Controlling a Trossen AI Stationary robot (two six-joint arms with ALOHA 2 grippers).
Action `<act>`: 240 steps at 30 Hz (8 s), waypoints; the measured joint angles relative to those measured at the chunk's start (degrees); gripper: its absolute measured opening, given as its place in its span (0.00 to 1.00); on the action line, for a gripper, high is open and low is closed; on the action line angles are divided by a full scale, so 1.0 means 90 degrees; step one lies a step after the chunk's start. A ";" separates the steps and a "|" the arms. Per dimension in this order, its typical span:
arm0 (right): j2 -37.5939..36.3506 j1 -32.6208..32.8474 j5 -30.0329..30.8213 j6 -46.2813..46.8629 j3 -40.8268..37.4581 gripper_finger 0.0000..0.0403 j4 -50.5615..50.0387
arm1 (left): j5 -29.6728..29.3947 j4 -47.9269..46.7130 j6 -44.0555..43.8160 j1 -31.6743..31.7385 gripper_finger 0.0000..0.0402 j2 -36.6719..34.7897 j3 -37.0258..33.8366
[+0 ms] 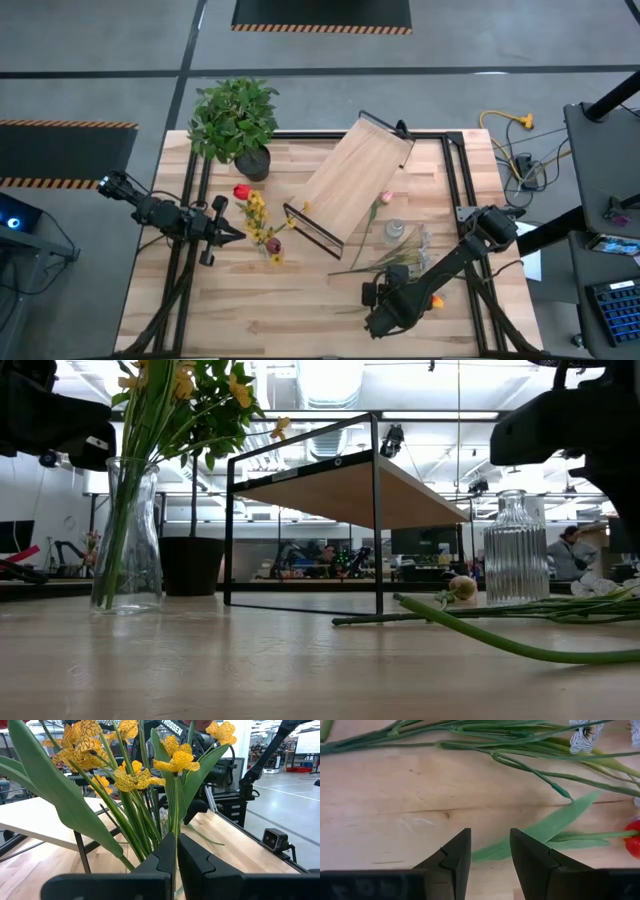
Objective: Pick and place flowers into a vace then onto a shelf
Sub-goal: Put the red and yellow flower into the right transparent vase
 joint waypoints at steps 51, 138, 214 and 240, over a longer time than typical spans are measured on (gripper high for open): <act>0.0039 0.0086 -0.1081 -0.0461 0.0719 0.23 -0.0259 | -0.0019 -0.0002 0.0049 0.0001 0.00 0.0002 0.0000; -0.0444 0.0569 -0.2221 -0.0749 -0.0707 0.37 0.1035 | -0.0024 -0.0005 0.0049 0.0003 0.00 0.0000 0.0000; -0.0969 0.1618 0.4817 -0.7522 0.1412 0.02 0.1248 | -0.0027 0.0002 0.0047 0.0006 0.00 0.0000 -0.0002; -0.3765 0.0209 0.2837 -1.2774 -0.1905 0.02 0.5806 | -0.0051 0.0134 0.0049 0.0006 0.00 0.0002 -0.0015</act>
